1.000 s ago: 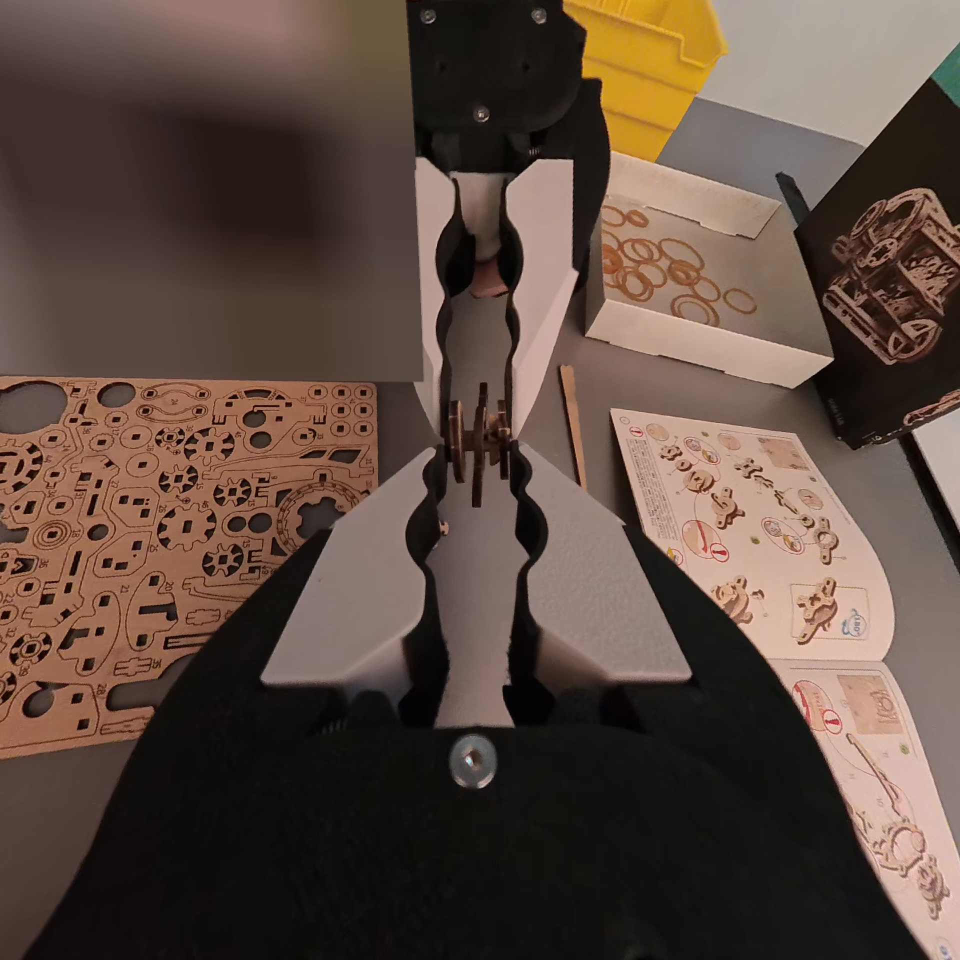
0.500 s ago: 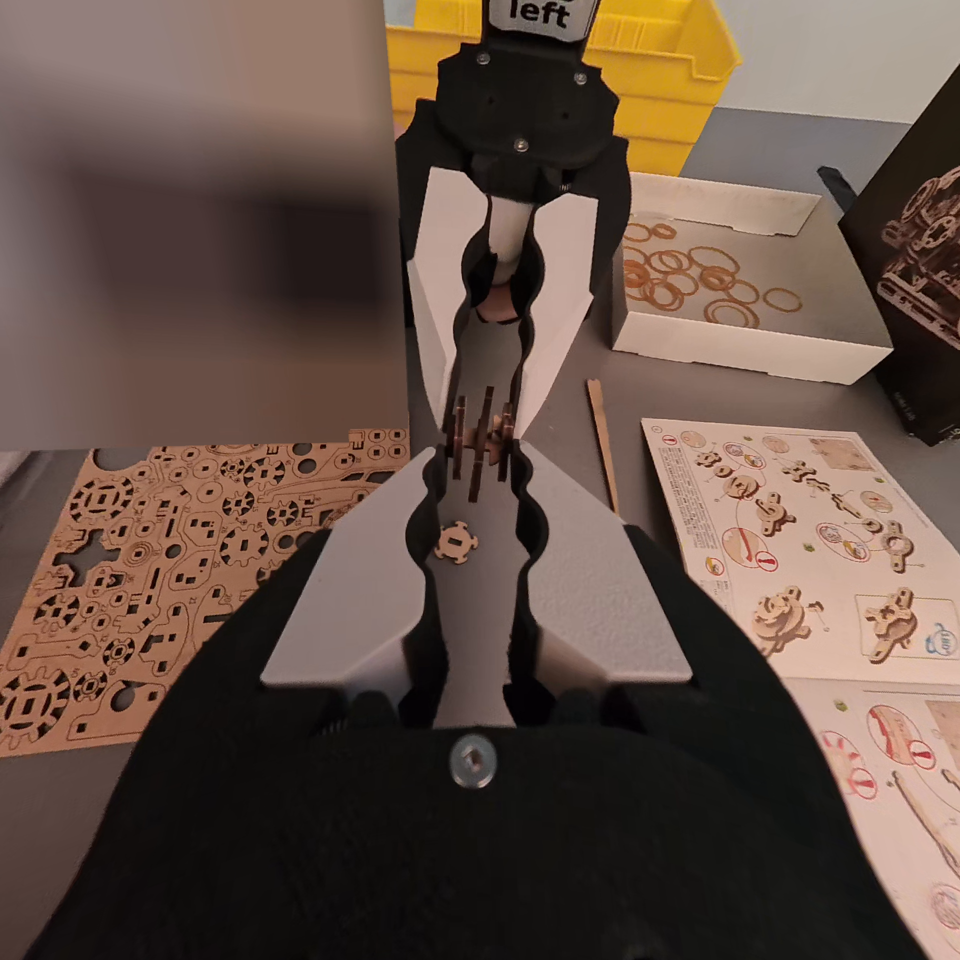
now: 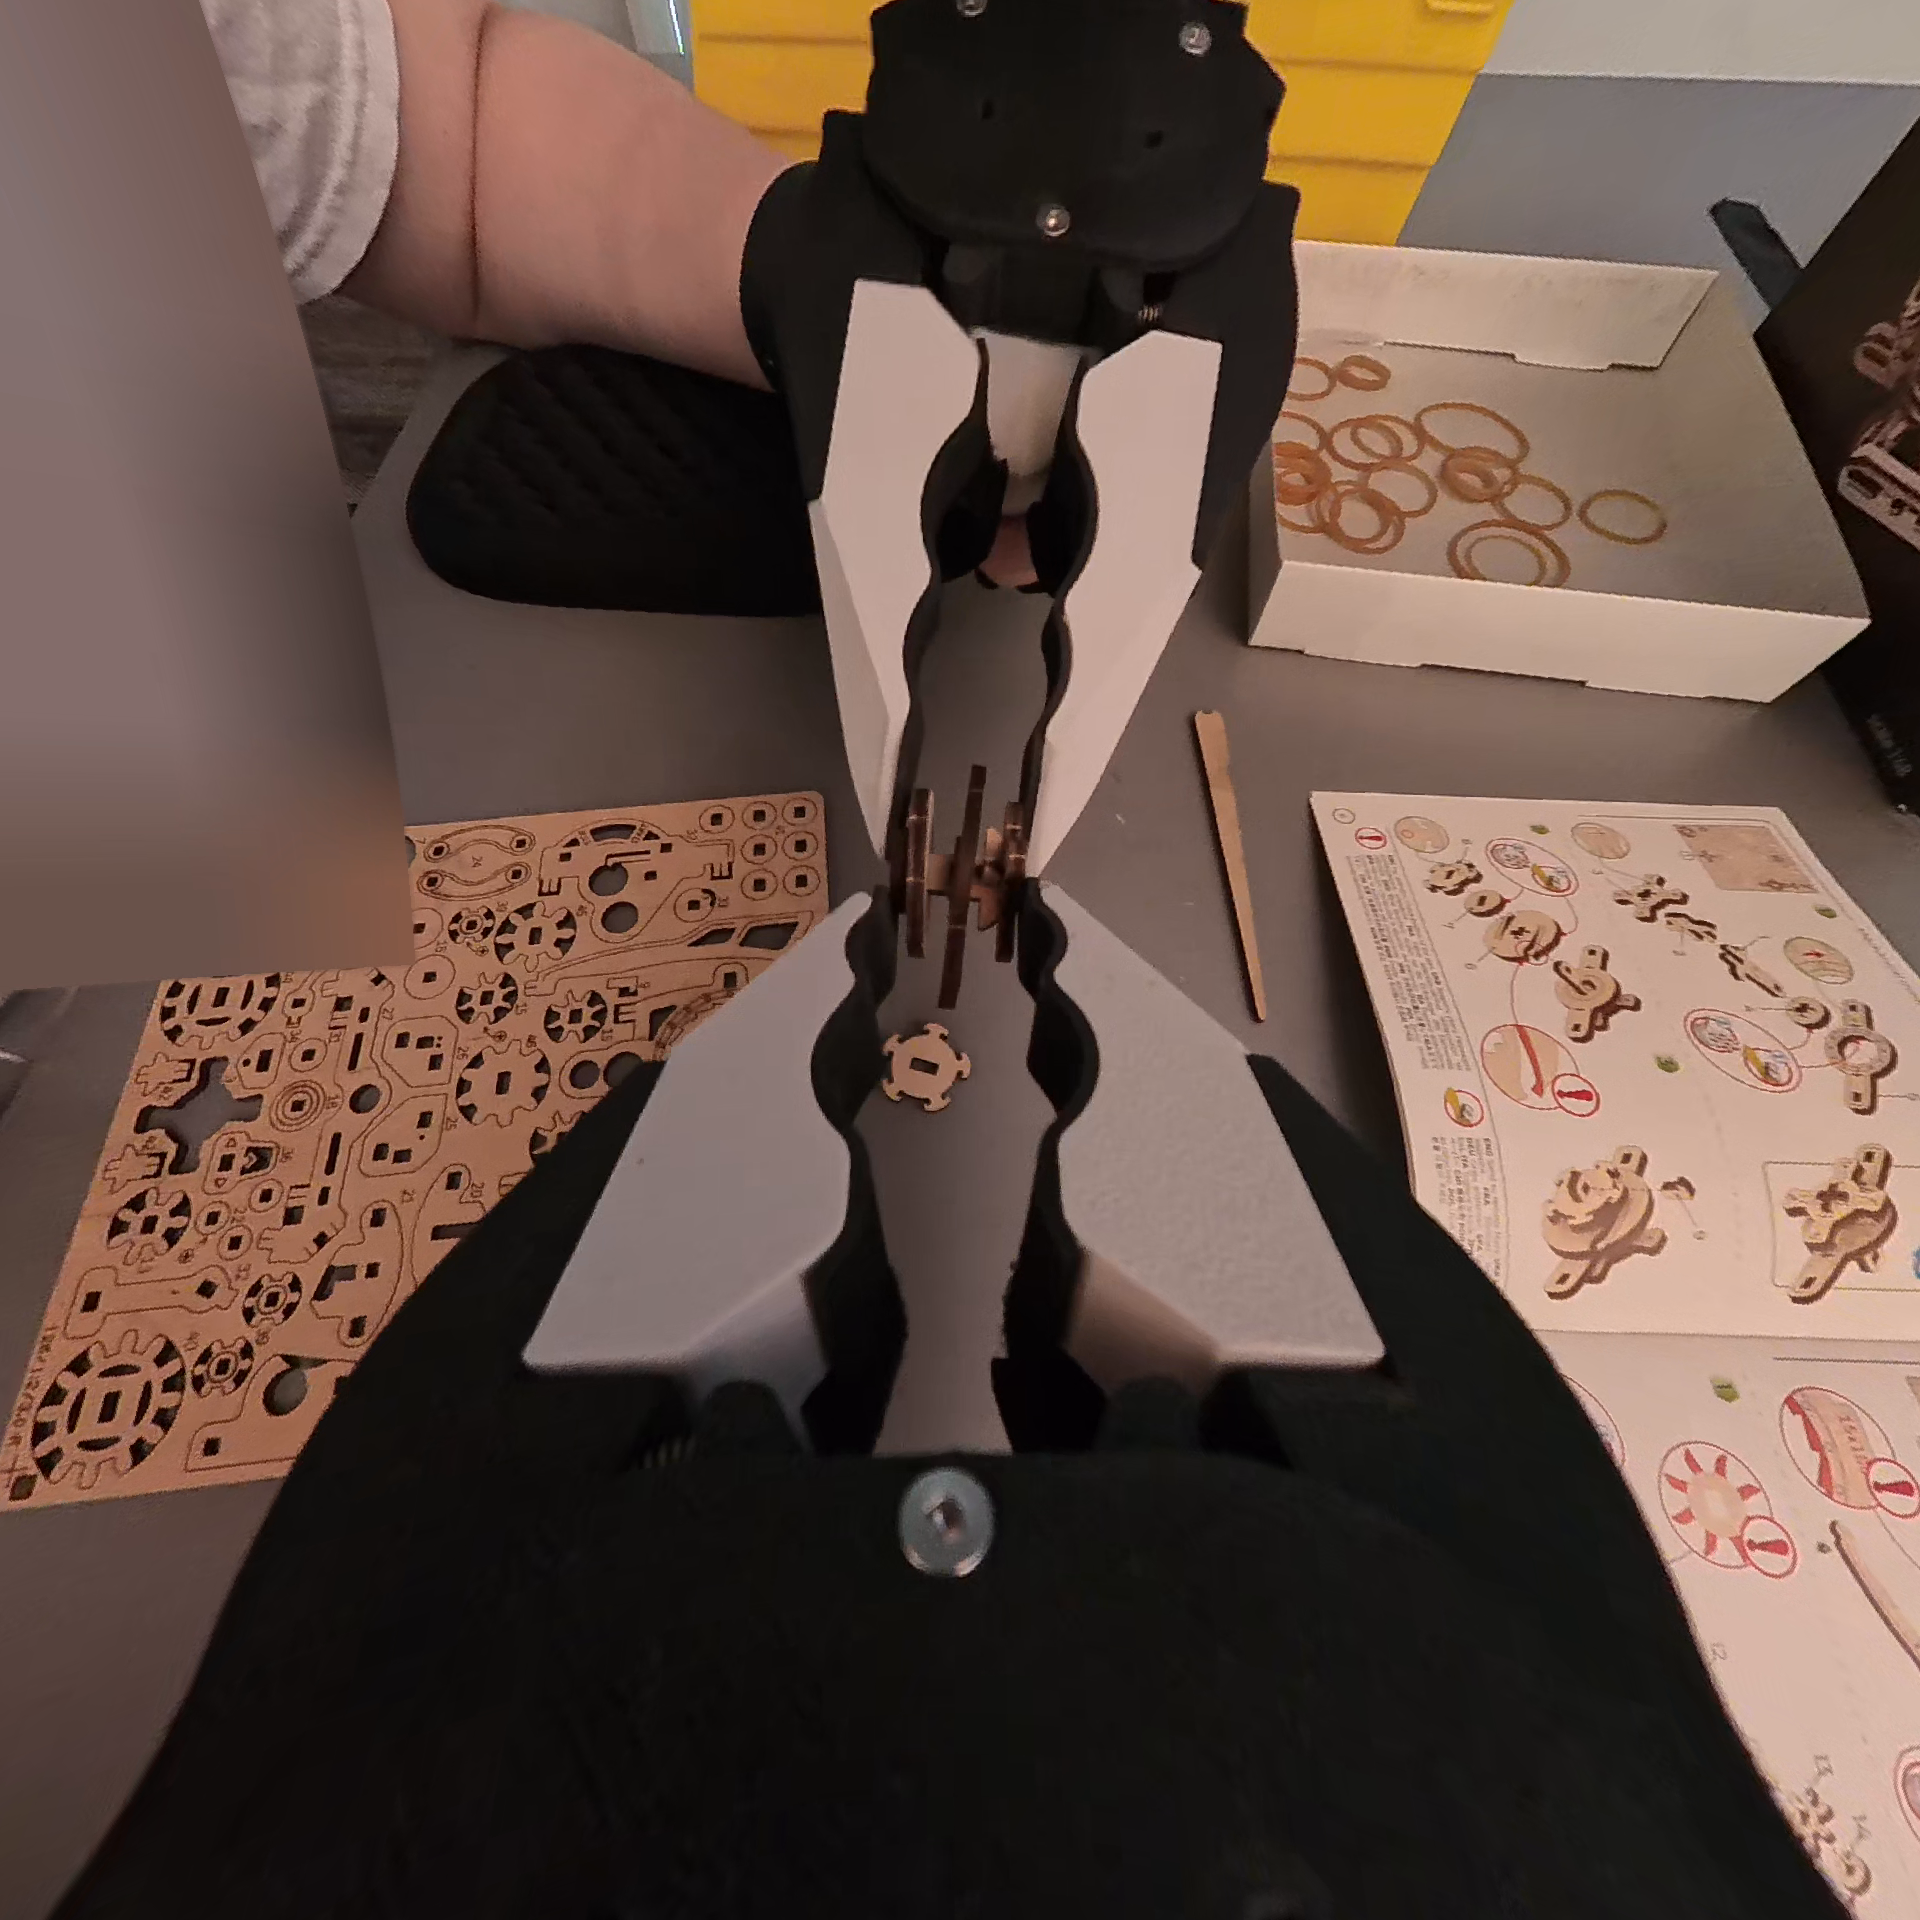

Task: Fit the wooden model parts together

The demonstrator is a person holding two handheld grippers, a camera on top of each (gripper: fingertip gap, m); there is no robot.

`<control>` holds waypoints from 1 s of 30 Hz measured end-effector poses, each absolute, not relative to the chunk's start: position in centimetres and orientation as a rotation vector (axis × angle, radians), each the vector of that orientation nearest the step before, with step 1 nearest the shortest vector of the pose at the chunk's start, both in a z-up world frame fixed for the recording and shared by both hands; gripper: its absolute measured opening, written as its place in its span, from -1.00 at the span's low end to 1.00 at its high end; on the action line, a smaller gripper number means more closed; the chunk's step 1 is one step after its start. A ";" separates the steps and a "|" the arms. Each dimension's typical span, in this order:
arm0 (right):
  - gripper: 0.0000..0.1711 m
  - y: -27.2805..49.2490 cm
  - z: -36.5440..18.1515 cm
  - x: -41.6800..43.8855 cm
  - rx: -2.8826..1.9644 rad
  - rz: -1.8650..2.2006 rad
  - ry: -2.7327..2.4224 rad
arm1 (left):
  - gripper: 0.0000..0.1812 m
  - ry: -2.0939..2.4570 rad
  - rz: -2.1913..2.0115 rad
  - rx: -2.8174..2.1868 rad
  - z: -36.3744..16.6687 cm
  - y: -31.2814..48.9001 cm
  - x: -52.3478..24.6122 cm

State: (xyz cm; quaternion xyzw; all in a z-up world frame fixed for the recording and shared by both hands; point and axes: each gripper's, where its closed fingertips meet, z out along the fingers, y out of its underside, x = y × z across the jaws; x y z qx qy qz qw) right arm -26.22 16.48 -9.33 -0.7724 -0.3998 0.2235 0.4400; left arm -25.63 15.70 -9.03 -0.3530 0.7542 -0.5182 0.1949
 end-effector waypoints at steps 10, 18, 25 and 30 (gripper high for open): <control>-0.74 16.0 -9.2 -26.6 -1.899 0.566 -1.038 | -0.78 2.143 -1.488 -0.967 -8.9 15.2 -26.0; -0.73 16.4 -9.6 -26.1 -1.944 0.768 -0.887 | -0.77 2.117 -1.585 -1.157 -9.3 15.6 -25.5; -0.73 16.8 -11.0 -25.7 -2.048 1.128 -0.653 | -0.76 2.108 -1.624 -1.318 -10.5 16.6 -25.2; -0.73 16.9 -10.2 -25.9 -2.000 1.139 -0.643 | -0.68 2.059 -1.766 -1.362 -9.6 16.5 -25.3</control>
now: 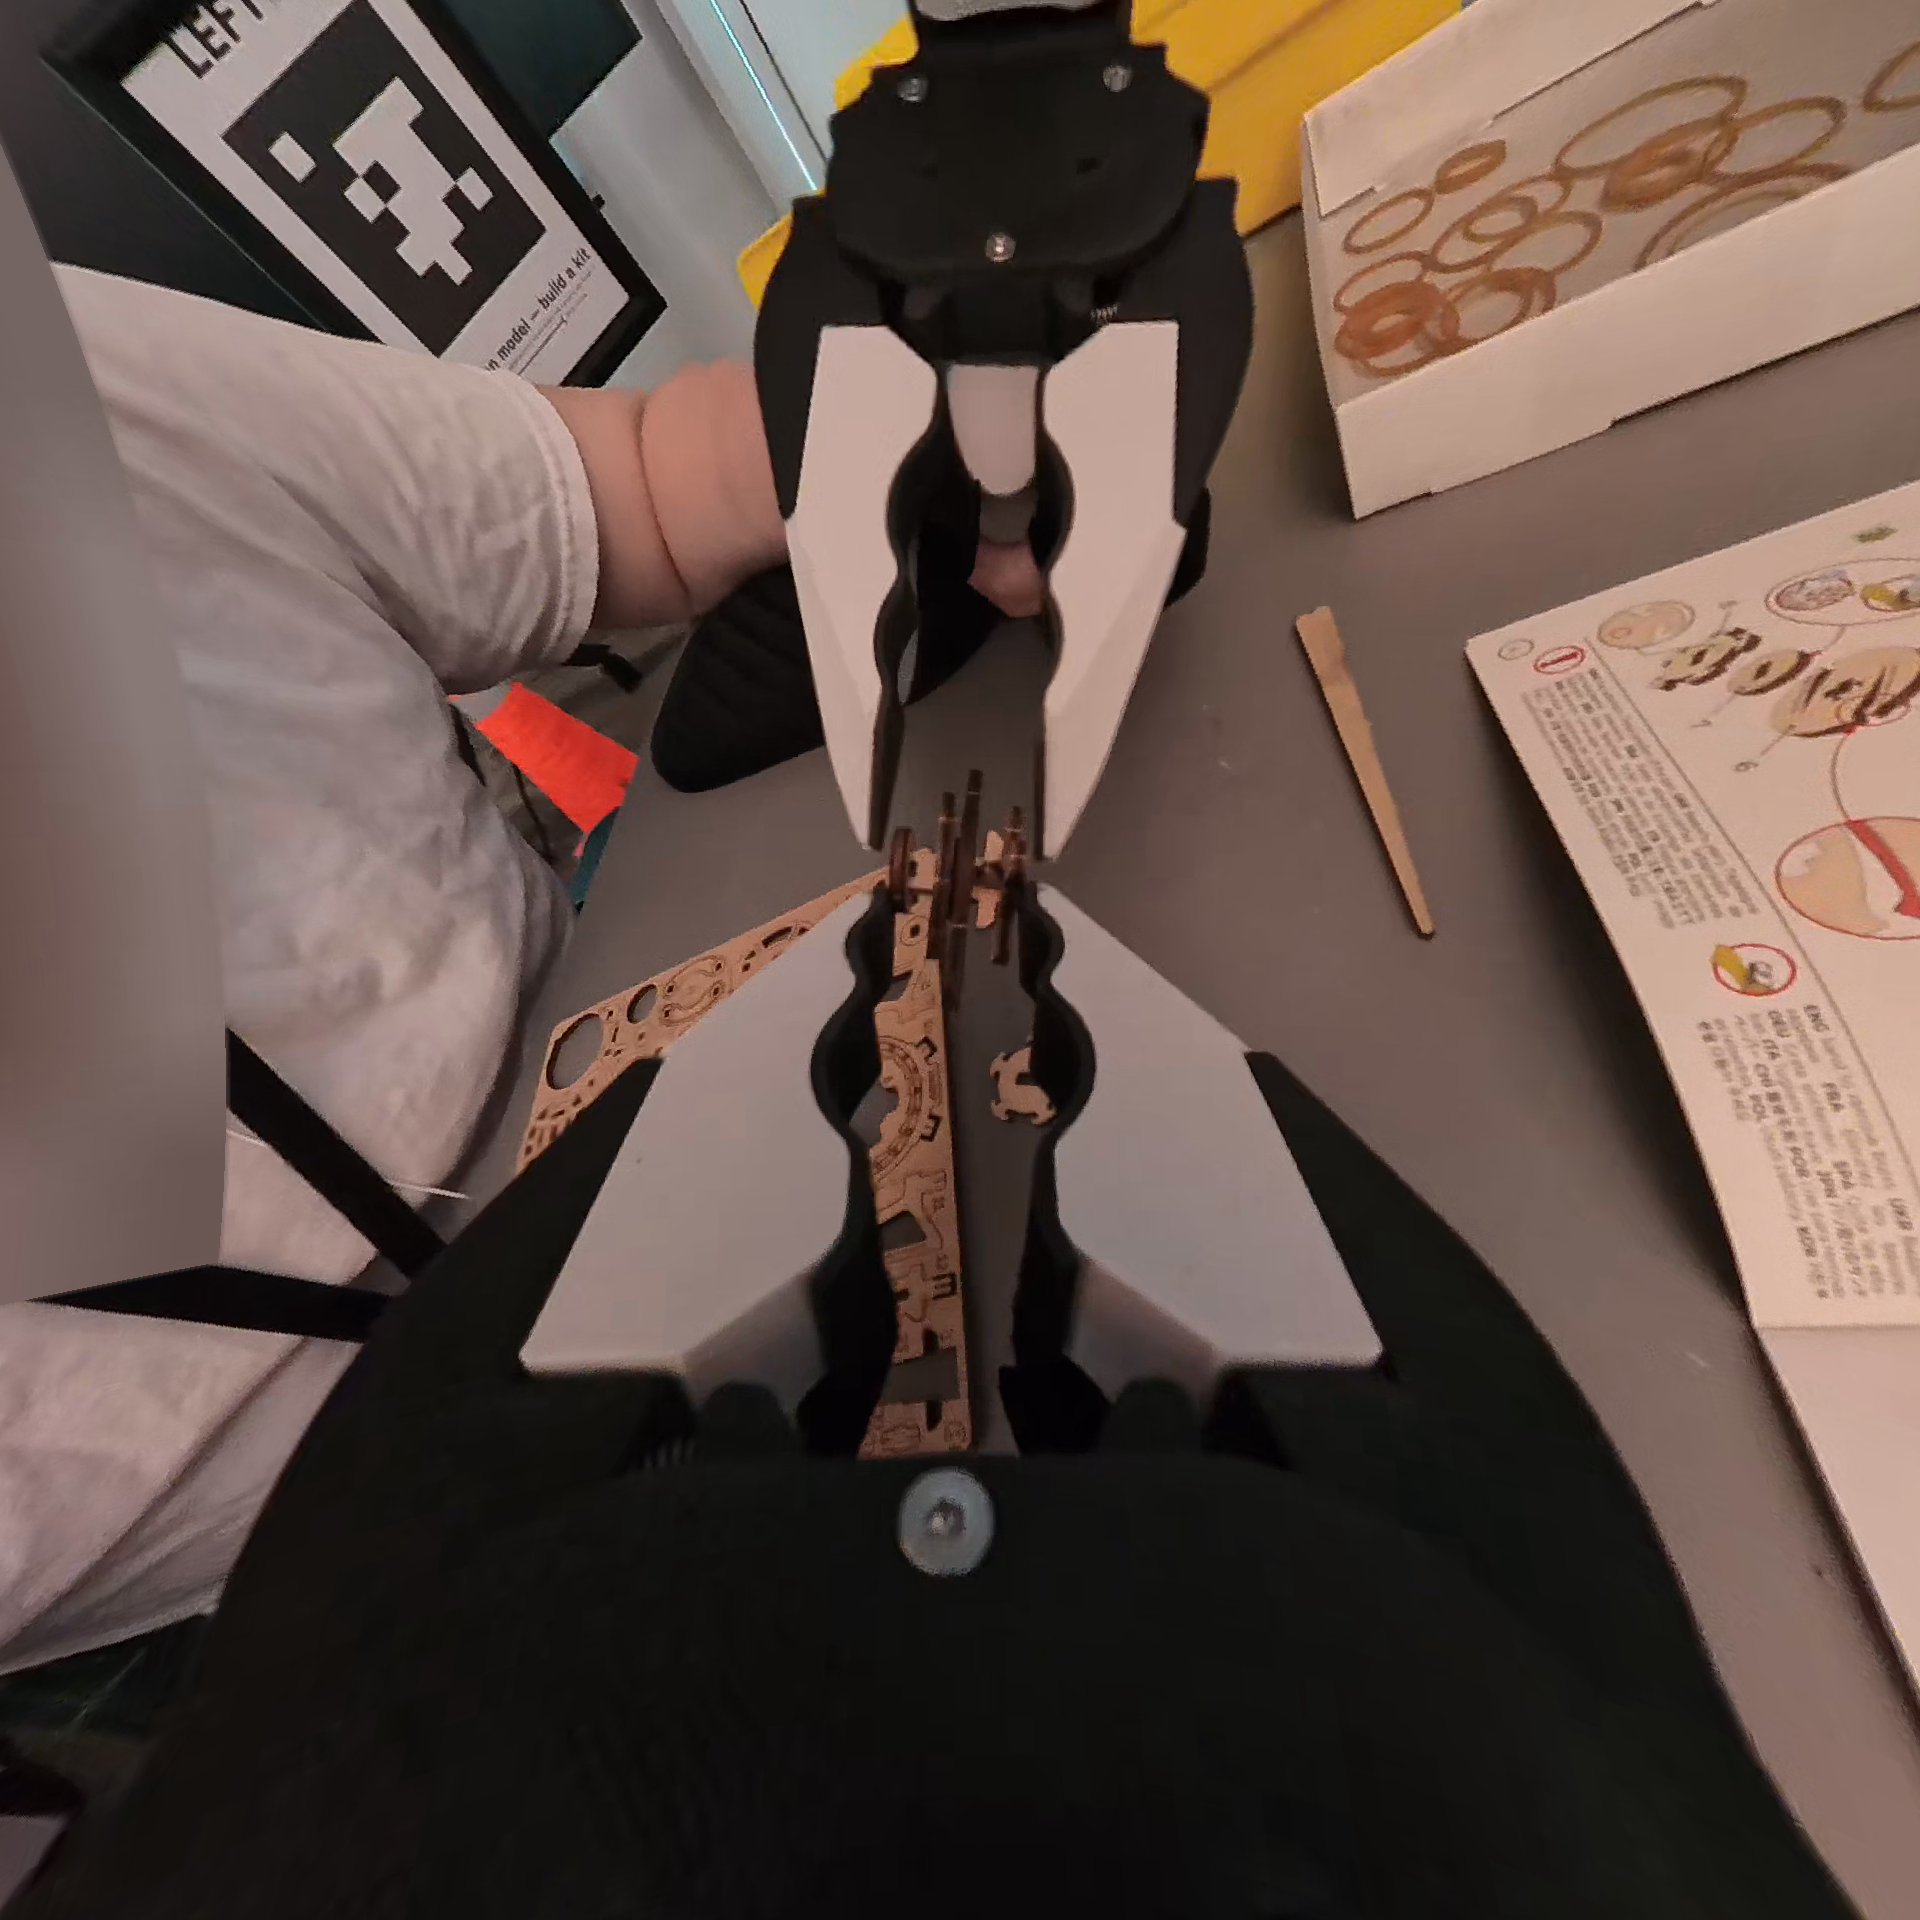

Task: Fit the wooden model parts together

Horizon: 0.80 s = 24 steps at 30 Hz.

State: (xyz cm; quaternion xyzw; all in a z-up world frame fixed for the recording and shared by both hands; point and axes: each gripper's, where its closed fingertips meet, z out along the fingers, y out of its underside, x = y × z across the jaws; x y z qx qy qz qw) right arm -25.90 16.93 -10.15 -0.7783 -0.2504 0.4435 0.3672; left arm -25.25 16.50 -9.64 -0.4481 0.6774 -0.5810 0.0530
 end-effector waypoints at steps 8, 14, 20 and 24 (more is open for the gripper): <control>-0.72 17.4 -11.1 -25.6 -1.999 0.834 -0.794 | -0.76 2.105 -1.494 -1.219 -10.7 16.8 -25.0; -0.73 17.1 -11.6 -25.9 -2.019 0.808 -0.839 | -0.77 2.151 -1.452 -1.185 -11.2 16.5 -25.2; -0.74 16.8 -10.9 -26.0 -2.007 0.770 -0.875 | -0.77 2.145 -1.474 -1.156 -10.4 16.2 -25.3; -0.74 16.8 -11.0 -26.0 -2.015 0.739 -0.899 | -0.77 2.163 -1.452 -1.155 -10.6 16.2 -25.4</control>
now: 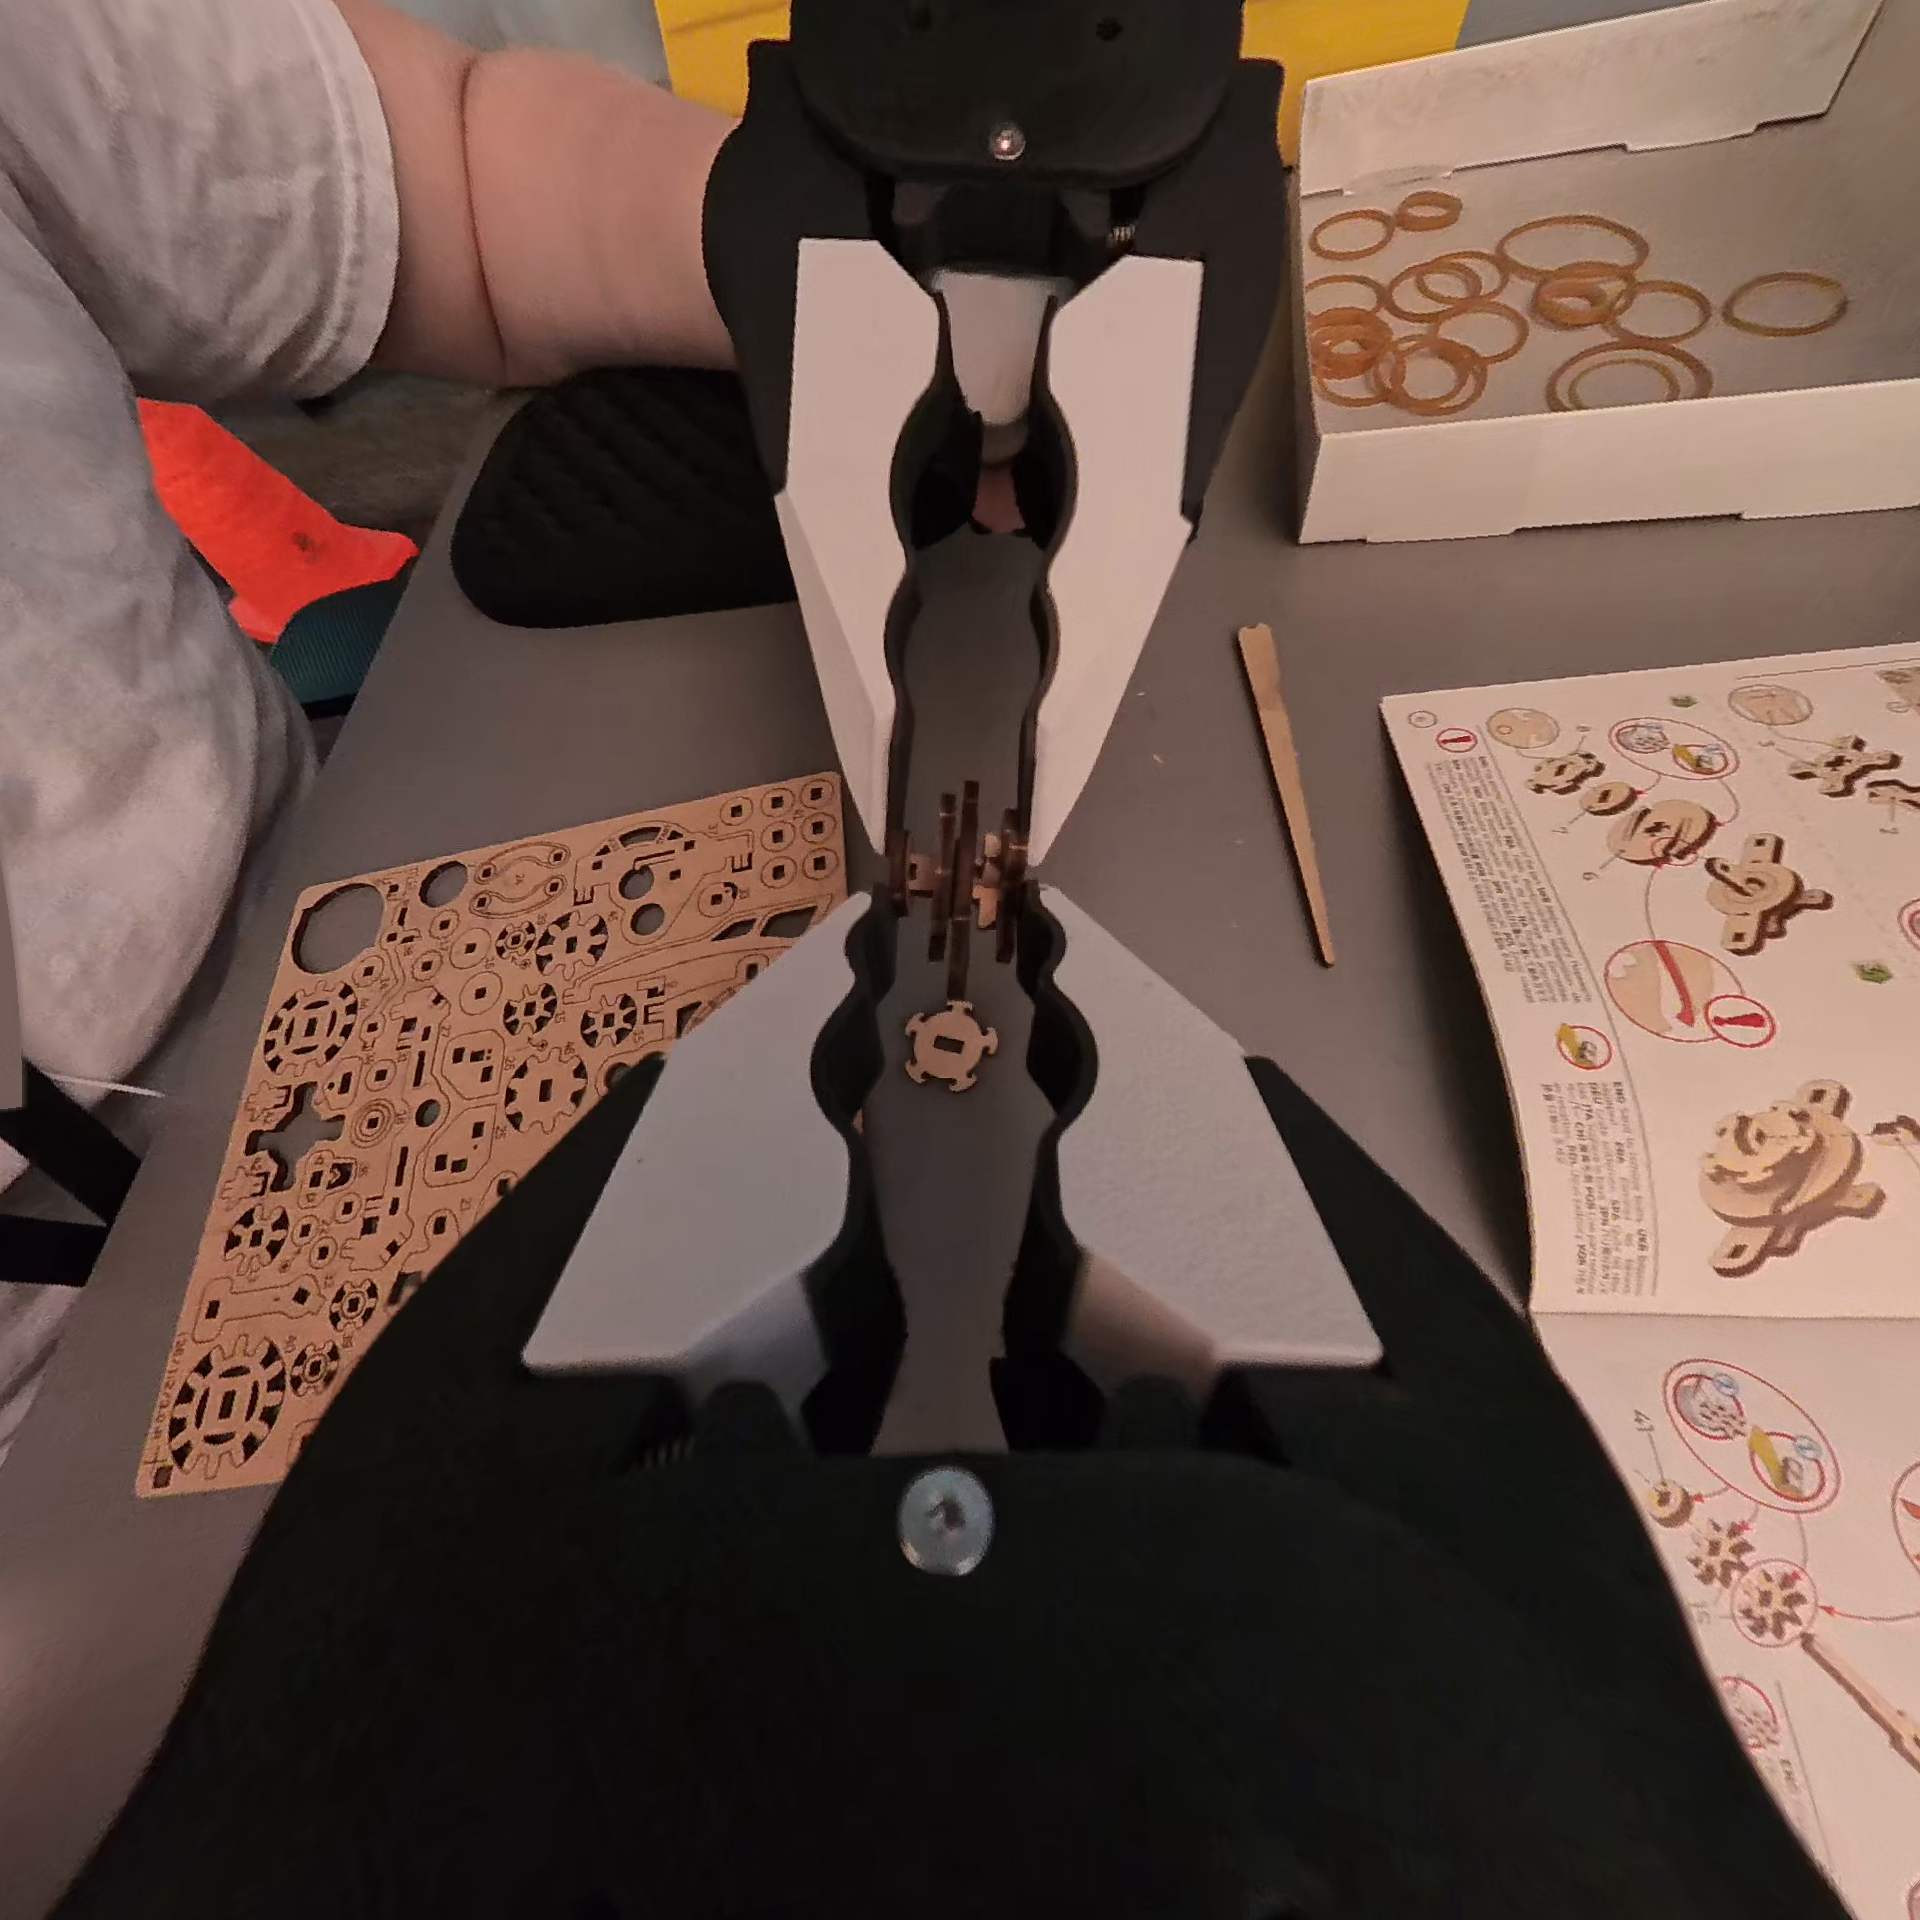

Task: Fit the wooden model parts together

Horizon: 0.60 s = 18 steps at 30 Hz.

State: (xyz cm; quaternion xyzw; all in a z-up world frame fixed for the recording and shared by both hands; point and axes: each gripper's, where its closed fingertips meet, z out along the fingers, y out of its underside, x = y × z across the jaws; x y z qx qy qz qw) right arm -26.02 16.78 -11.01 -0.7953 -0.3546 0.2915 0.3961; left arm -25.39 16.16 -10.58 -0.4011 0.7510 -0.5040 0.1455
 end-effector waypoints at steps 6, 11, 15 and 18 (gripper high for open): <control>-0.74 16.7 -11.2 -26.1 -2.017 0.725 -0.923 | -0.77 2.183 -1.441 -1.166 -10.8 16.1 -25.5; -0.74 16.5 -11.5 -26.2 -2.017 0.682 -0.965 | -0.77 2.209 -1.413 -1.148 -11.1 15.9 -25.6; -0.74 16.4 -11.6 -26.3 -2.021 0.687 -0.978 | -0.77 2.224 -1.401 -1.138 -11.2 15.8 -25.7; -0.73 15.9 -11.6 -26.5 -2.048 0.824 -0.919 | -0.77 2.250 -1.446 -1.142 -11.1 15.4 -26.0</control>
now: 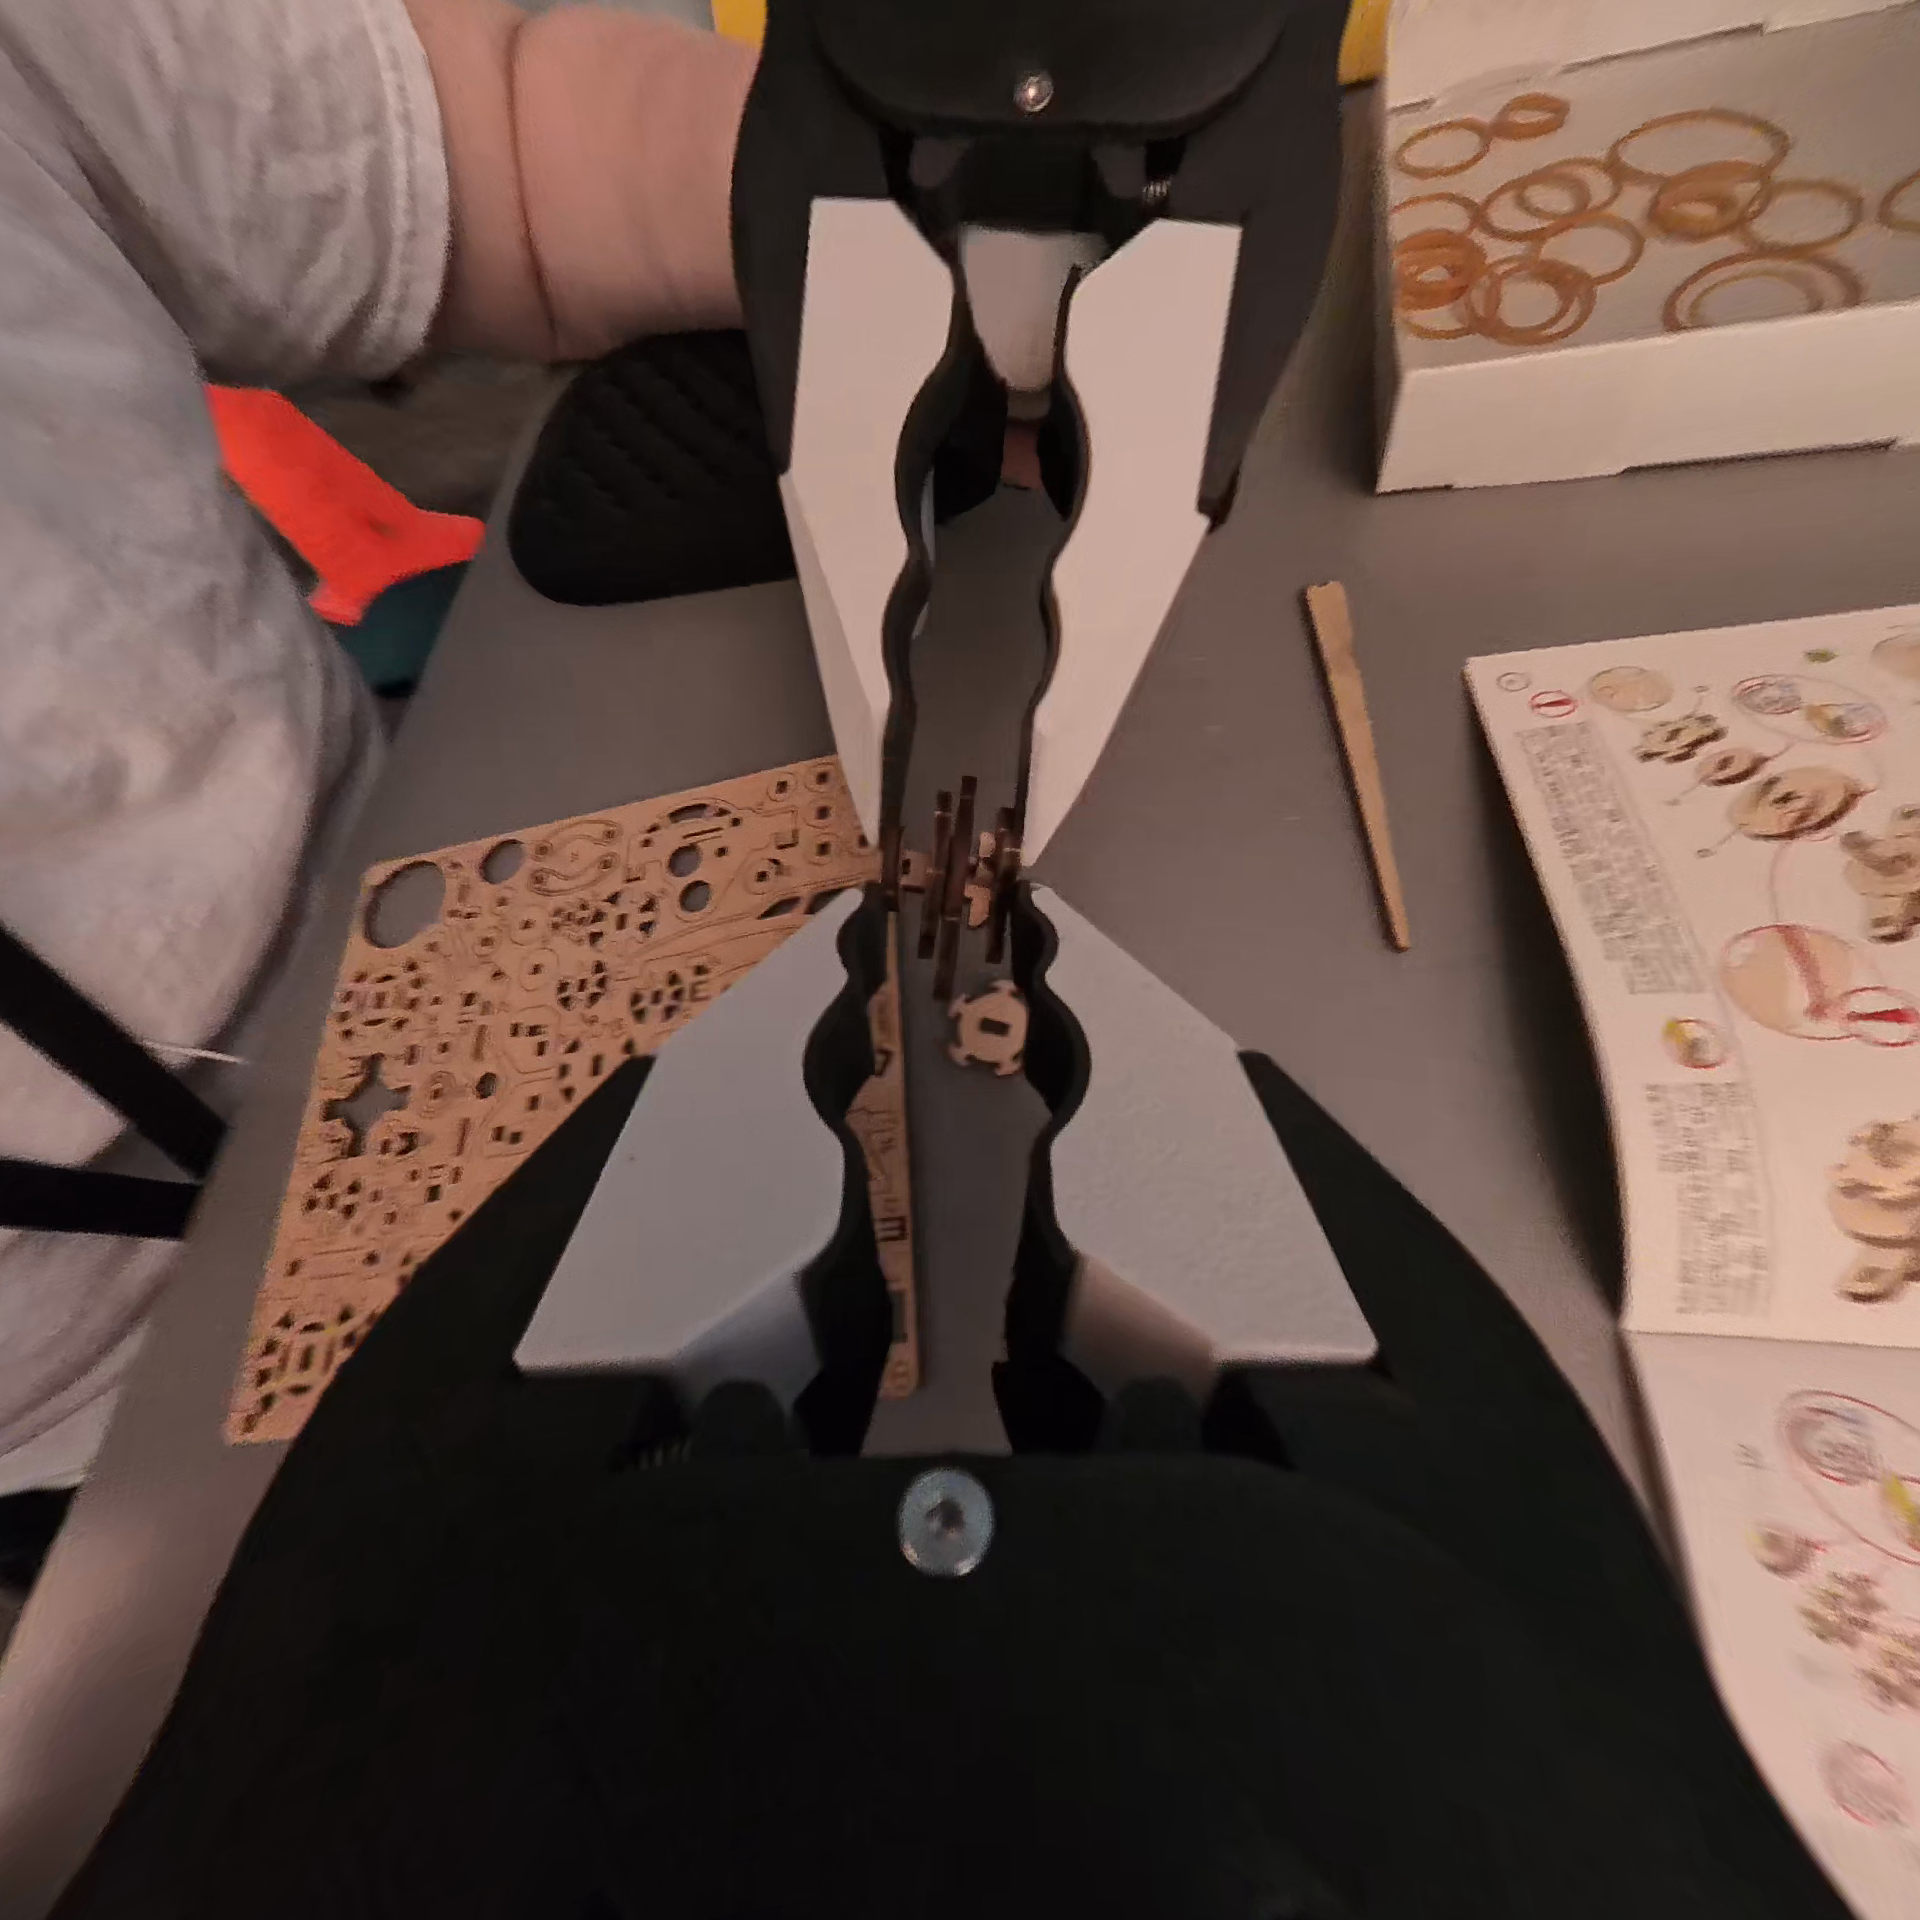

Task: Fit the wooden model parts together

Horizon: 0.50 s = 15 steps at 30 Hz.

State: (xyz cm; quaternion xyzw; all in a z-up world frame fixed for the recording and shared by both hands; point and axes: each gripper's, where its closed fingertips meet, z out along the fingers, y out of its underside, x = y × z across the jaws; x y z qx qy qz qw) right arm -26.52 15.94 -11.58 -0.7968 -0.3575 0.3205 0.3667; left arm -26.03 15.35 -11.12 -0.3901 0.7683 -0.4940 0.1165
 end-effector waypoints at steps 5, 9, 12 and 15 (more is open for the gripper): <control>-0.58 15.8 -12.8 -26.8 -2.090 0.880 -0.918 | -0.77 2.319 -1.287 -1.148 -12.9 15.6 -26.1; -0.66 16.2 -13.0 -26.6 -2.090 0.827 -0.911 | -0.77 2.325 -1.249 -1.142 -13.1 15.6 -26.1; -0.70 16.6 -13.1 -26.4 -2.099 0.827 -0.872 | -0.77 2.318 -1.213 -1.137 -13.2 15.8 -25.9; -0.72 16.7 -13.2 -26.4 -2.107 0.814 -0.874 | -0.77 2.318 -1.187 -1.133 -13.3 15.9 -25.9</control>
